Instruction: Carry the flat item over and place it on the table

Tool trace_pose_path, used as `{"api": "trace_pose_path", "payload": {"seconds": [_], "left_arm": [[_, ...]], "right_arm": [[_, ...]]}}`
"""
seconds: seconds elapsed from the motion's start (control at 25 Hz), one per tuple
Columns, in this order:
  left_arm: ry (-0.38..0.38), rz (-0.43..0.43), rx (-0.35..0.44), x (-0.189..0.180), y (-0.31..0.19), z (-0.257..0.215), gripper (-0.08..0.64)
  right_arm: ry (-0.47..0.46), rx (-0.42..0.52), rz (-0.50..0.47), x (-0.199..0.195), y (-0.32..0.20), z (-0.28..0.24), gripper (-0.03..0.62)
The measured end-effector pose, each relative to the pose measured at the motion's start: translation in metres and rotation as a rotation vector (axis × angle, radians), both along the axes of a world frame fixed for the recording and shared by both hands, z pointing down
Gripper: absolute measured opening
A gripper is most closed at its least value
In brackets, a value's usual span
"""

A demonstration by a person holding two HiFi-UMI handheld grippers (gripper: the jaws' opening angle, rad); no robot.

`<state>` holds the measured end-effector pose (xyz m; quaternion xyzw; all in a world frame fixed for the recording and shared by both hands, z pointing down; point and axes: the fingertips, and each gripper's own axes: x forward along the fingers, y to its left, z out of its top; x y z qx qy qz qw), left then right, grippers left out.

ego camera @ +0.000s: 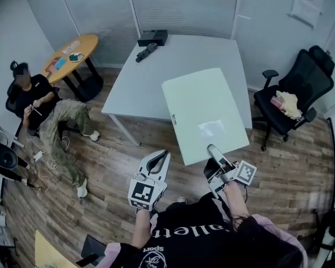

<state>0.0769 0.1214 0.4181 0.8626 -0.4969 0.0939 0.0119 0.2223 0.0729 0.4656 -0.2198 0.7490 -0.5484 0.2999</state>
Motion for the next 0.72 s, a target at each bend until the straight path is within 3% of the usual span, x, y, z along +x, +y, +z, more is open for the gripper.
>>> {"api": "trace_pose_path", "payload": {"seconds": [0.32,0.72], "left_arm": [[0.081,0.034,-0.031,-0.016,-0.018,0.019,0.028],[0.080,0.042,-0.061,-0.026,-0.077,0.031,0.028]], "right_arm": [[0.039,-0.042,0.032,-0.010,-0.009,0.015,0.291],[0.039,-0.074,0.025,-0.027,-0.076,0.032,0.291]]}}
